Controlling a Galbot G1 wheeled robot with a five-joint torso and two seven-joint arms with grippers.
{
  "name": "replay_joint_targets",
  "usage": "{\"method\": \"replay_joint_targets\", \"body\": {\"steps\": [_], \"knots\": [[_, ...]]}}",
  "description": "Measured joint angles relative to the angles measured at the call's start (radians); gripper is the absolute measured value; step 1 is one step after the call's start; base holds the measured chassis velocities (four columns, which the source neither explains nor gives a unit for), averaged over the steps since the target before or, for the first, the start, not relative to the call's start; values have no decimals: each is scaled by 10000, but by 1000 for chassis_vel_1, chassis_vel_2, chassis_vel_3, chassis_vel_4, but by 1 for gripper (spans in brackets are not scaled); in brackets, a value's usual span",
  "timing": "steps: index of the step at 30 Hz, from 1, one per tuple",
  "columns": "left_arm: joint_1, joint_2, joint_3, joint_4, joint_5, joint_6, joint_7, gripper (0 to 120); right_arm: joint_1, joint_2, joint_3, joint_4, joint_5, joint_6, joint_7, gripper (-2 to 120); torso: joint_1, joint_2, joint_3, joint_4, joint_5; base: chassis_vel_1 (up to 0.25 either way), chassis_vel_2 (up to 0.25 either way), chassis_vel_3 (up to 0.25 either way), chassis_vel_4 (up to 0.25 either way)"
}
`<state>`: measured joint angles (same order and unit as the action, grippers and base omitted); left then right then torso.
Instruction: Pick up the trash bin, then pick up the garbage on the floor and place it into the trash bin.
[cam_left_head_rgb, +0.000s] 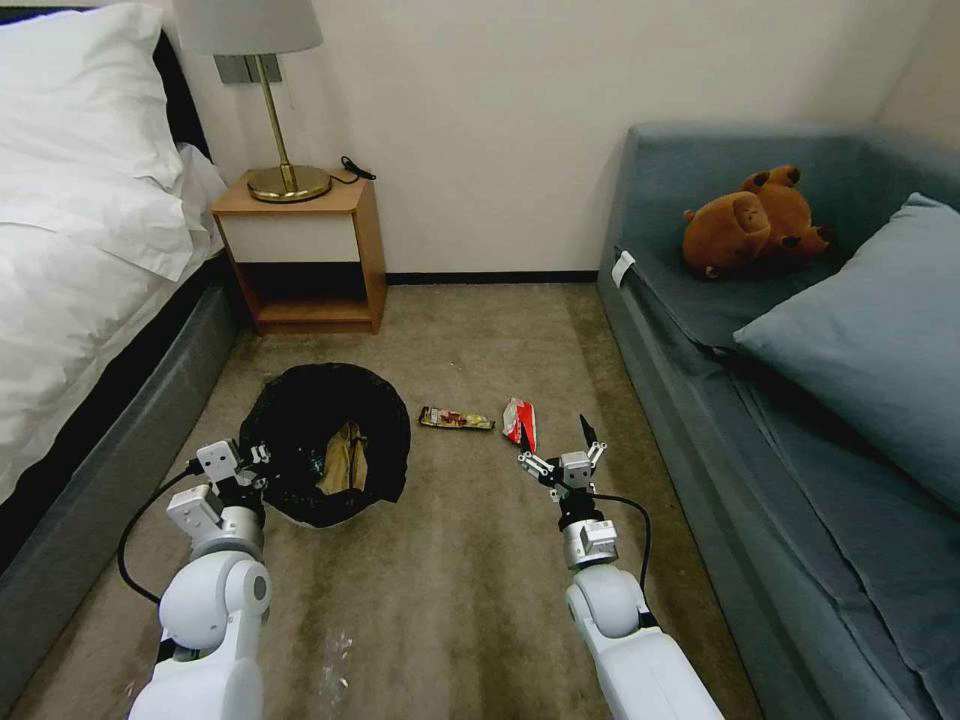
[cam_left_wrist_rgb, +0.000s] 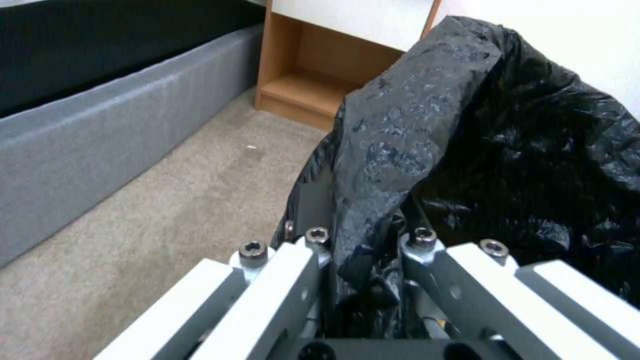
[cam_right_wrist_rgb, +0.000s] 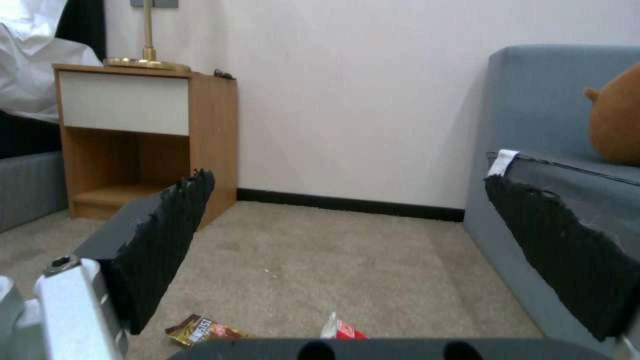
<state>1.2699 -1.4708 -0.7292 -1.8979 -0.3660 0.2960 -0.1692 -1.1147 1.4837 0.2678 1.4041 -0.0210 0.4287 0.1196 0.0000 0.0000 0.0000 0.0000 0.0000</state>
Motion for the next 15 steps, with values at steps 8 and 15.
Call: {"method": "replay_joint_targets", "body": {"steps": [8,15], "knots": [[-1,-8,28,19,7,-16,-1,4,14,-10,16,-13,-20,8,-19,100,0,0,0,-1,0,-121,115,107,-122],[9,-5,21,70,9,-54,5,4,25,-17,15,-39,-33,24,-41,100,0,0,0,-1,0,-108,107,123,-104]]}}
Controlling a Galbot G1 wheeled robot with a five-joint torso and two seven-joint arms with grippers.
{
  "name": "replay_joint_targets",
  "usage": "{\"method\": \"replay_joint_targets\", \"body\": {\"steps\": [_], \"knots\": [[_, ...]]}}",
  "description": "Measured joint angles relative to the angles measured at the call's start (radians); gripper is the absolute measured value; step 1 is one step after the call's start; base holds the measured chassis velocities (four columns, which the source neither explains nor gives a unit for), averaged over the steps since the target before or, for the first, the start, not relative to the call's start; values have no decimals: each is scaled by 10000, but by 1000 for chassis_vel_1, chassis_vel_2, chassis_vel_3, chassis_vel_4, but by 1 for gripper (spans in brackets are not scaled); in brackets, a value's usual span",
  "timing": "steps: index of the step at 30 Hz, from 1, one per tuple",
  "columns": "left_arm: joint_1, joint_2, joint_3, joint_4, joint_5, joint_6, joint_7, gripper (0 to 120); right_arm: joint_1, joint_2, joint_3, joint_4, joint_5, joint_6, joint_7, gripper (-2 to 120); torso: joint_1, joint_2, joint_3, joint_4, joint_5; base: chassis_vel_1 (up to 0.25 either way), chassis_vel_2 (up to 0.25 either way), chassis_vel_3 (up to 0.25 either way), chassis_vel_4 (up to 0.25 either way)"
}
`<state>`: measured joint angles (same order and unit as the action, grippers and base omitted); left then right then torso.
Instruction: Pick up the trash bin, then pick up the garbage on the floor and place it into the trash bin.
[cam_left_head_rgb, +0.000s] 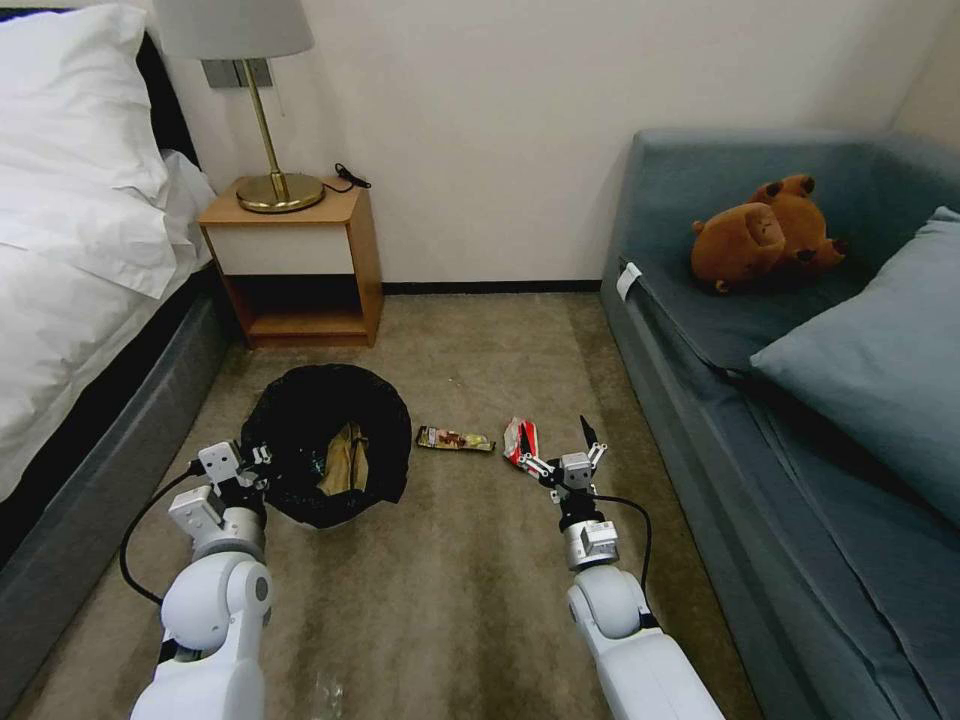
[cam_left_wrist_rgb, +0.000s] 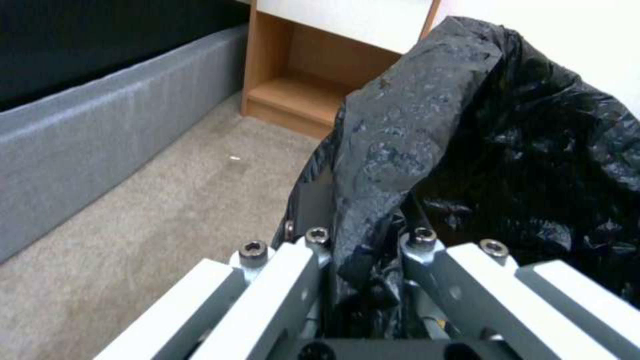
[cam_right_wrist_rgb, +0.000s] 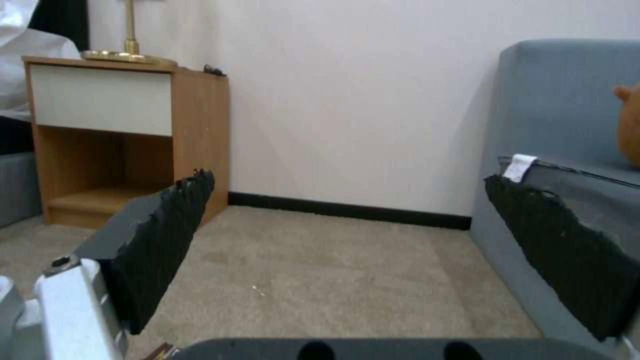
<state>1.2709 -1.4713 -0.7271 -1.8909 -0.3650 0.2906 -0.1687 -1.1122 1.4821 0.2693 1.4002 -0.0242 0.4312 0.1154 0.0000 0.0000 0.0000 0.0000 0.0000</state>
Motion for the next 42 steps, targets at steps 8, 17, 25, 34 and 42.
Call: {"method": "replay_joint_targets", "body": {"steps": [8,17,25,34,42], "knots": [[25,-5,-10,1,-2,-38,4,4,-4,9,-10,-2,-17,5,-29,100,0,0,-1,1,-1,-98,97,97,-108],[58,4,-51,-35,-29,-44,11,4,-6,95,-66,-49,-88,36,-65,99,0,0,-1,0,0,-116,113,116,-106],[117,25,-84,-64,-56,-46,11,4,-66,151,-115,-135,-234,118,-75,99,0,0,0,1,0,-94,111,111,-110],[181,18,-93,-107,-61,-82,18,4,-107,137,-153,-184,-328,168,-82,99,0,0,-1,0,-1,-123,100,123,-111],[254,30,-176,-114,-71,-151,21,4,-170,126,-268,-265,-474,208,-70,99,0,0,-1,2,0,-83,112,105,-102]]}}
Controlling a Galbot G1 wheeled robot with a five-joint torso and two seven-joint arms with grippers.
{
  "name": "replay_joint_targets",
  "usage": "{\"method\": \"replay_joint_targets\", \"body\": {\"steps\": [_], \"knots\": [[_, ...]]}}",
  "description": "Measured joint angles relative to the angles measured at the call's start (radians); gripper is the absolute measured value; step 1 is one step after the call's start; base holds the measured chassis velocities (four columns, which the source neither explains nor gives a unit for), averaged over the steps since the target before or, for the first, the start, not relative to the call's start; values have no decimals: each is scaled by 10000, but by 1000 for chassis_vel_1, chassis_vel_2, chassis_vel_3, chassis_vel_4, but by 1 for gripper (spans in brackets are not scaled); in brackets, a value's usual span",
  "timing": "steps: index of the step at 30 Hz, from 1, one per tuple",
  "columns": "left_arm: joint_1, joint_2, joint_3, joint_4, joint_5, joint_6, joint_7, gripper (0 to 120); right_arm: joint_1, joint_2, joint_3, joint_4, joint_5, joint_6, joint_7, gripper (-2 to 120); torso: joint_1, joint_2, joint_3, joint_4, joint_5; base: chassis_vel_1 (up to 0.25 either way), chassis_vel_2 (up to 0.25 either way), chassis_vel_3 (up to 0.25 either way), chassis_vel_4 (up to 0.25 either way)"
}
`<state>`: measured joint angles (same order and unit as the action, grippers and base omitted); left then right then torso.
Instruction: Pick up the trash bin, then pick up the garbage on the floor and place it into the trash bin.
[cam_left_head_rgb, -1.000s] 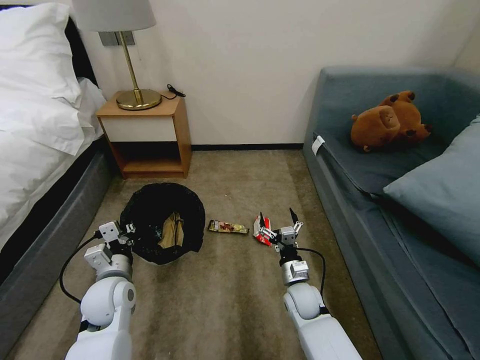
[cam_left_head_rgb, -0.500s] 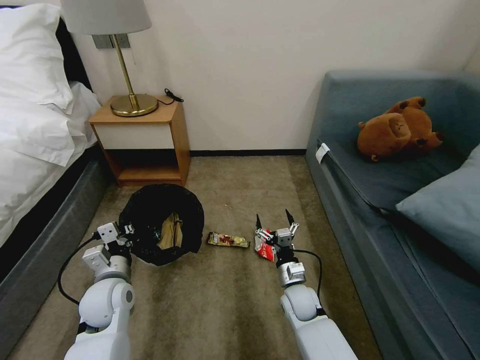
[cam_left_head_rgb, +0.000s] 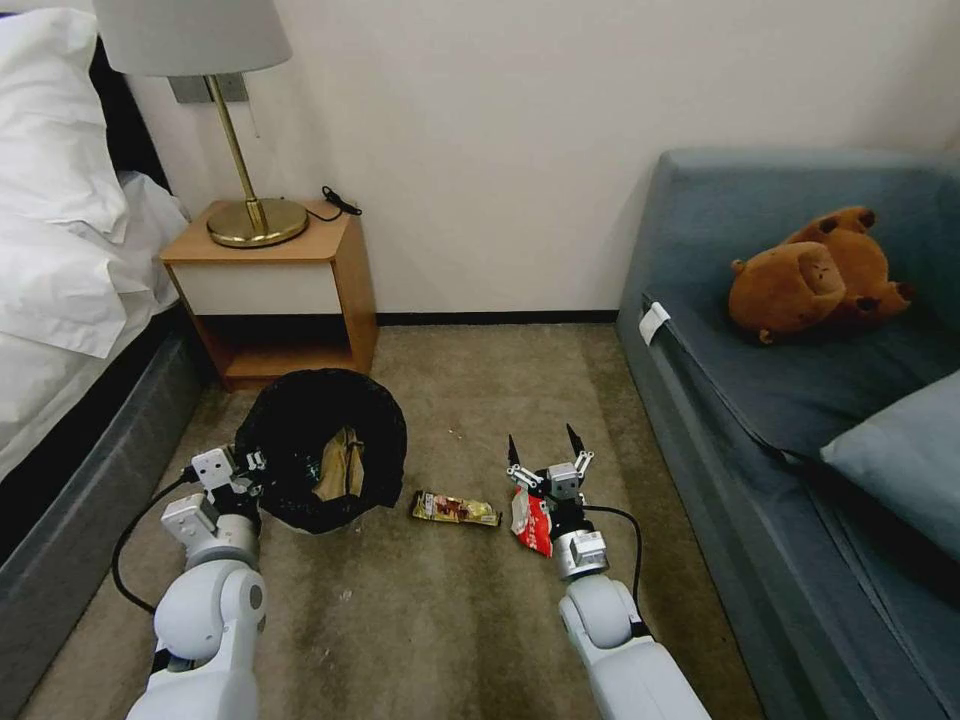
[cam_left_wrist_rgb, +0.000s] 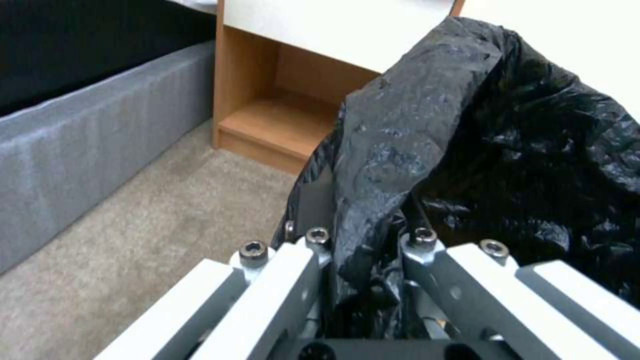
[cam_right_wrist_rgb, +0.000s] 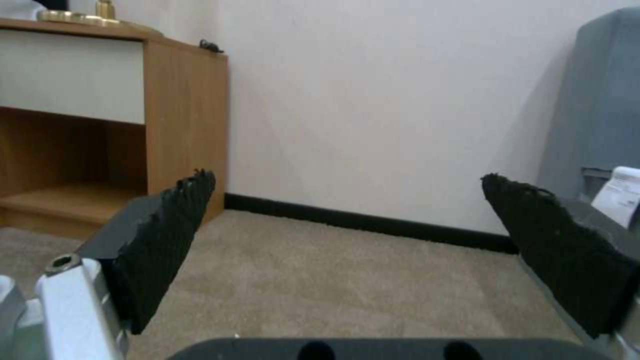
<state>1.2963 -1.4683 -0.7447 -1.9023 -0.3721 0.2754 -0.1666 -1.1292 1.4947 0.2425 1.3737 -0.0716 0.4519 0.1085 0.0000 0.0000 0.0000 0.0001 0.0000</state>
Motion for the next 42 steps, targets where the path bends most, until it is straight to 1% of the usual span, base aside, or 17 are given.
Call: {"method": "replay_joint_targets", "body": {"steps": [13,20,26,28,34,37,38,39,40,41,42], "knots": [[8,50,-37,-18,-39,-18,10,4,62,-11,29,81,14,-61,56,99,0,0,1,-1,0,-99,93,95,-93],[103,52,-25,-14,-31,-38,21,4,30,13,79,27,-32,5,54,100,0,0,0,-1,0,-71,75,75,-85],[61,37,-32,-15,-28,-43,24,4,68,39,87,-108,-180,420,8,100,0,0,1,-2,0,-85,74,91,-65],[45,24,-34,-25,-18,-43,23,4,152,-11,63,-148,-220,760,-177,100,0,0,1,-1,0,0,0,0,0],[98,-6,-20,-41,6,-43,23,4,223,-299,-189,-49,-216,761,-253,100,0,0,1,0,0,0,0,0,0],[148,-15,-6,-48,44,-50,23,4,266,-507,-384,27,-35,507,-338,100,0,0,0,-1,1,0,0,0,0],[198,-37,12,-48,80,-63,22,4,303,-687,-602,147,201,61,-355,100,0,0,1,-2,1,0,0,0,0],[198,-37,12,-48,80,-63,22,4,303,-687,-602,147,201,61,-355,100,0,0,1,-2,1,0,0,0,0],[239,-64,27,-48,124,-77,23,4,365,-879,-886,301,451,-507,-252,100,0,0,1,-2,1,0,0,0,0],[271,-86,34,-52,148,-86,23,4,436,-1043,-1150,410,742,-881,-111,100,0,0,1,-2,1,0,0,0,0],[271,-86,34,-52,148,-86,23,4,436,-1043,-1150,410,742,-881,-111,100,0,0,1,-2,1,0,0,0,0]]}}
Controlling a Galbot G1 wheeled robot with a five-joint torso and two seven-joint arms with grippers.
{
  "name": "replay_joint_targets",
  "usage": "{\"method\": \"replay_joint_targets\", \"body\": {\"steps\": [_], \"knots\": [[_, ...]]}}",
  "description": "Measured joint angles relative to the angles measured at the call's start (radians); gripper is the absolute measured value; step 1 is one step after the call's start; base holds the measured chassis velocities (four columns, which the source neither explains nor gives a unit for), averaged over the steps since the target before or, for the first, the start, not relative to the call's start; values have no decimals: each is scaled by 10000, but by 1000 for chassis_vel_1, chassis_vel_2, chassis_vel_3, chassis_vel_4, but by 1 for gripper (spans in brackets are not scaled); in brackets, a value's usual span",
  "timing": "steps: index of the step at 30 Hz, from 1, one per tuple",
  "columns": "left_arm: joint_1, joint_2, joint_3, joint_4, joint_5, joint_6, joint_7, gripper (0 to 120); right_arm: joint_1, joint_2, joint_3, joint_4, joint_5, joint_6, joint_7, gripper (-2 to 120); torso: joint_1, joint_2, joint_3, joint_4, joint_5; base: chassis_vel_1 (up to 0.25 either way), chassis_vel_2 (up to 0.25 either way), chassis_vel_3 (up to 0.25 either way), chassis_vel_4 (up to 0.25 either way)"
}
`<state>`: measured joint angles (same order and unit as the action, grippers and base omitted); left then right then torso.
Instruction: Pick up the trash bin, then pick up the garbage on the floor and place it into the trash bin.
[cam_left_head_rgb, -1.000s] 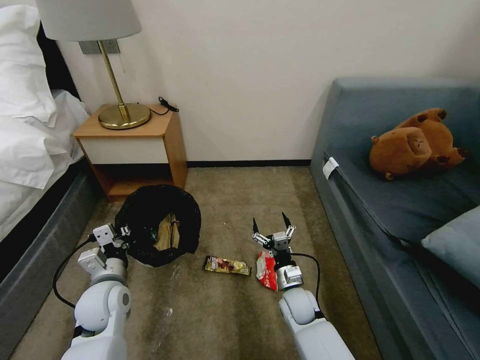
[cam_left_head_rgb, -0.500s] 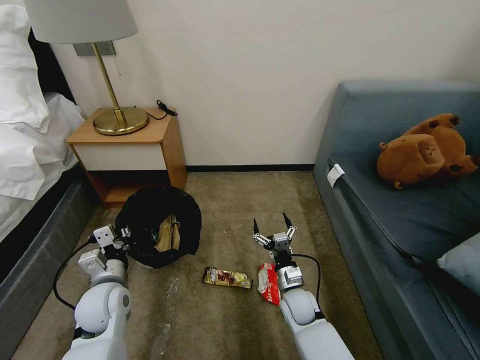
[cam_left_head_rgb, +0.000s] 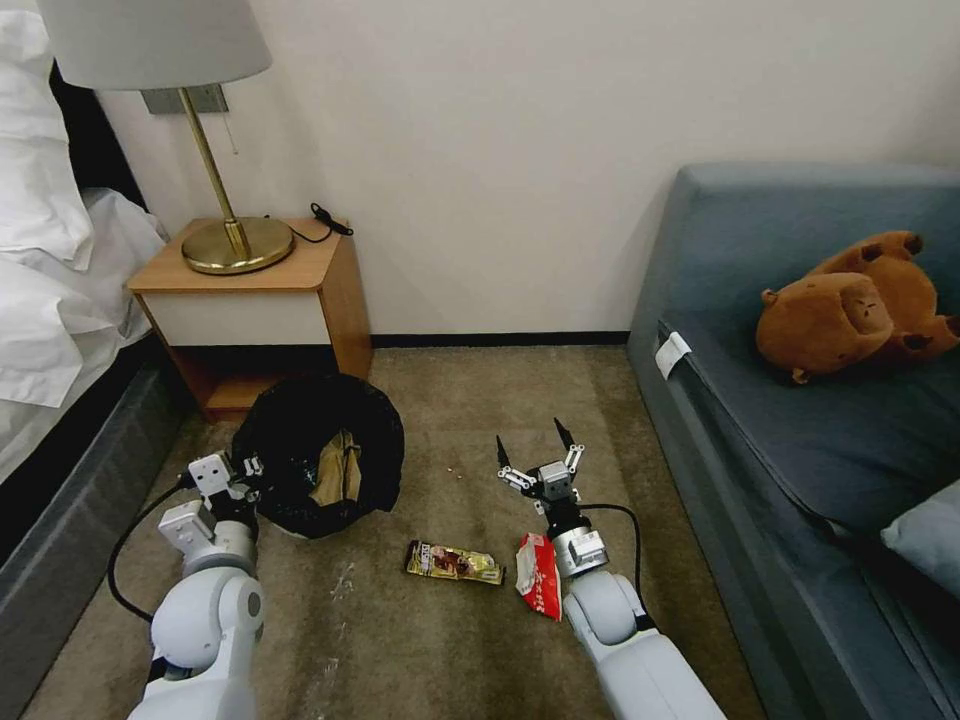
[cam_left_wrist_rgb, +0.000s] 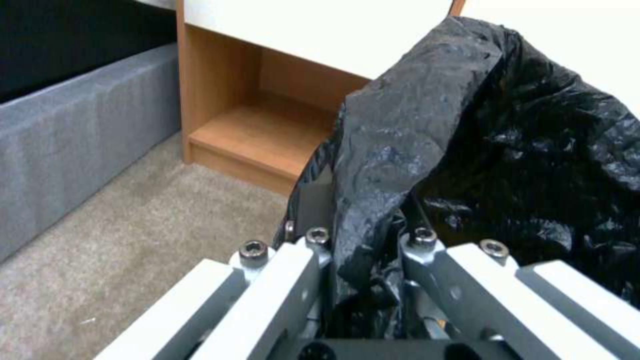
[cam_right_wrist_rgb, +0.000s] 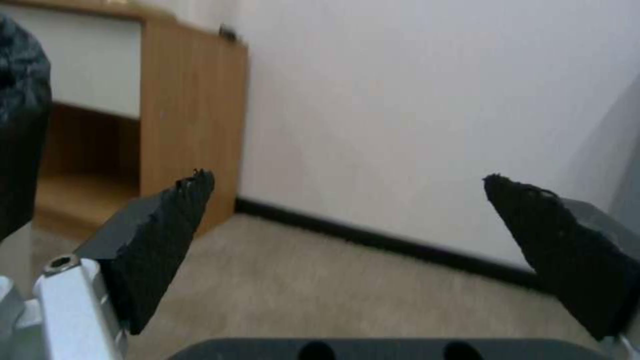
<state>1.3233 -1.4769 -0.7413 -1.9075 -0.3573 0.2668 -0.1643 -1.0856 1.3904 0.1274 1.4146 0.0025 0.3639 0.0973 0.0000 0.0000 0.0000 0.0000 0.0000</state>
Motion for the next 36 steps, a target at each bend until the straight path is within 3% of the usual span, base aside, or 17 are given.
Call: {"method": "replay_joint_targets", "body": {"steps": [2,6,9,10,11,12,14,15,21,23,36], "knots": [[74,-48,13,-42,55,-11,0,4,204,-423,-673,443,880,-1158,465,100,0,0,0,1,0,0,0,0,0],[114,-75,10,-58,72,-36,0,4,260,-679,-979,777,1401,-1909,565,100,0,0,0,1,1,0,0,0,0],[205,-122,-19,-73,84,-81,-18,4,273,-1132,-1612,1468,2456,-3655,1199,100,0,0,0,0,0,0,0,0,0],[205,-122,-19,-73,84,-81,-18,4,273,-1132,-1612,1468,2456,-3655,1199,100,0,0,0,0,0,0,0,0,0],[239,-148,-38,-80,92,-100,-47,4,215,-1282,-1880,1974,3356,-5256,1965,100,0,0,0,1,0,0,0,0,0],[239,-148,-38,-80,92,-100,-47,4,215,-1282,-1880,1974,3356,-5256,1965,100,0,0,0,1,0,0,0,0,0],[260,-178,-34,-119,102,-114,-107,4,45,-1418,-1886,2847,5044,-7870,2245,100,0,0,0,0,-3,0,0,0,0],[268,-190,-29,-145,107,-120,-122,4,18,-1398,-1900,2960,5343,-8456,2424,100,-1,0,-1,-1,-1,0,0,0,0],[438,-232,-5,-339,112,-147,-146,4,34,-1090,-1885,2242,5569,-9795,2657,100,0,0,0,0,-1,0,0,0,0],[466,-231,-11,-352,107,-154,-146,4,28,-997,-1851,2038,5567,-9876,2657,100,-1,0,-1,0,-1,0,0,0,0],[644,-147,-160,-504,15,-172,-145,4,138,-196,-1494,-67,4508,-9264,2311,100,0,0,0,1,-1,0,0,0,0]]}}
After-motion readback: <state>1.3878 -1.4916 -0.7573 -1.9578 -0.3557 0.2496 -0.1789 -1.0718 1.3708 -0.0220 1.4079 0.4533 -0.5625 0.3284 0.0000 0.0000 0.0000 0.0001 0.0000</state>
